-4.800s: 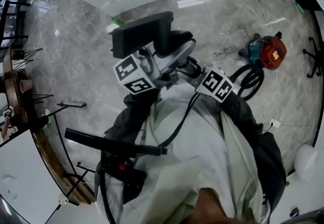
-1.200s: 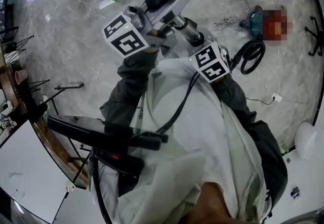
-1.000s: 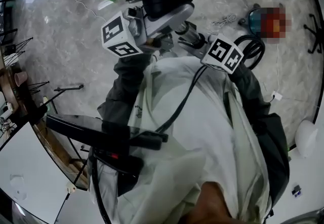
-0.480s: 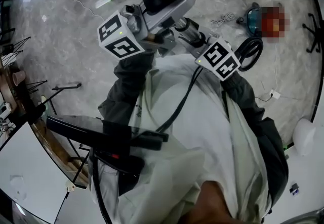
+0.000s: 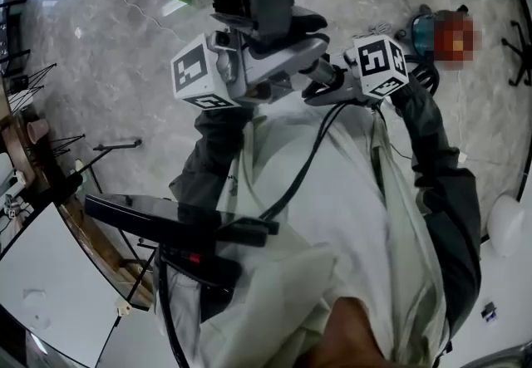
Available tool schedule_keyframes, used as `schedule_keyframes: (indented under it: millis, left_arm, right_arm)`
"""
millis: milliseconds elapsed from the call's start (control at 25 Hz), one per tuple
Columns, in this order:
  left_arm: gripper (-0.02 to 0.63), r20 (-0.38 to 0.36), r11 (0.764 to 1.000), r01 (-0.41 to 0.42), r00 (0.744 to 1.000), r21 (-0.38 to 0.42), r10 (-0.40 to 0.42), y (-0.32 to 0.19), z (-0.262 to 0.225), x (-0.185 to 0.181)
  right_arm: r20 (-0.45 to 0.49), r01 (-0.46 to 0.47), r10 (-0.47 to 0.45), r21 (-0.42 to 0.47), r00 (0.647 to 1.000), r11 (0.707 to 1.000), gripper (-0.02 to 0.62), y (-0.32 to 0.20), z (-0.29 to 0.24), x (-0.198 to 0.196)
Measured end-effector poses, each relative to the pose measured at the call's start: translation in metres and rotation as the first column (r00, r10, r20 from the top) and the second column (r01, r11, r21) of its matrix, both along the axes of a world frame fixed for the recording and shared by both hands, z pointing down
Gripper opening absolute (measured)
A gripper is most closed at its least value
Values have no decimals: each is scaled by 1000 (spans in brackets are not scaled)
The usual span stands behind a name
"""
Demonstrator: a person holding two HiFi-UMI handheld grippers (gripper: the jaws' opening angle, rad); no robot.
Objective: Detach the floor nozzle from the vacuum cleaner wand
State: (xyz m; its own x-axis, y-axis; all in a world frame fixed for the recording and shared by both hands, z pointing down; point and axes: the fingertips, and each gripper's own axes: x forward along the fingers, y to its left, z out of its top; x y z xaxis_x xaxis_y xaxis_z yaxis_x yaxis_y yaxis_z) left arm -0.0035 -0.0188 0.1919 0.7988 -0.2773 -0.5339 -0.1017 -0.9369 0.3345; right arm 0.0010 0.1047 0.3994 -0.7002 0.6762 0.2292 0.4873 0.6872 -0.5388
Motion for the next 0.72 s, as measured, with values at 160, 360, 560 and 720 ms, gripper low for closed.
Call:
schedule_keyframes:
  millis: [160, 360, 560, 720]
  left_arm:
    - [78, -5, 999, 24, 1000, -42, -25, -19, 7, -7]
    - [80, 100, 912, 289, 957, -292, -271, -67, 30, -35]
    - [78, 98, 955, 217, 975, -203, -201, -56, 23, -31]
    - [84, -6, 997, -82, 997, -3, 82, -13, 7, -4]
  right_arm:
    - [-50, -163, 168, 98, 985, 982, 37, -24, 8, -12]
    - [-102, -577, 766, 598, 634, 557, 38, -96, 33, -22]
    - [-82, -549, 702, 562, 707, 619, 40, -89, 36, -25]
    - [-66, -177, 189, 156, 980, 972, 40, -32, 22, -11]
